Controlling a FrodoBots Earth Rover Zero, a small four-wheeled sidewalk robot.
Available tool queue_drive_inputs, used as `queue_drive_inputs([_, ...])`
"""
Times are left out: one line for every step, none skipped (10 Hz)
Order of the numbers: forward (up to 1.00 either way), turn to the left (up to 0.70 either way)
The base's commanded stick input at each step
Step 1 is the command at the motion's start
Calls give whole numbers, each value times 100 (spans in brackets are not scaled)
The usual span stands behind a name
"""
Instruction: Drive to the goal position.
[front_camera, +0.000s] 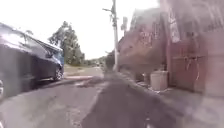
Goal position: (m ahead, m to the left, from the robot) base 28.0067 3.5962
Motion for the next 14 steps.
queue_drive_inputs([85,0])
queue_drive_inputs([85,0])
queue_drive_inputs([85,33])
queue_drive_inputs([85,20])
queue_drive_inputs([85,9])
queue_drive_inputs([85,2])
queue_drive_inputs([85,0])
queue_drive_inputs([85,0])
queue_drive_inputs([85,0])
queue_drive_inputs([85,0])
queue_drive_inputs([85,0])
queue_drive_inputs([85,0])
queue_drive_inputs([85,0])
queue_drive_inputs([85,0])
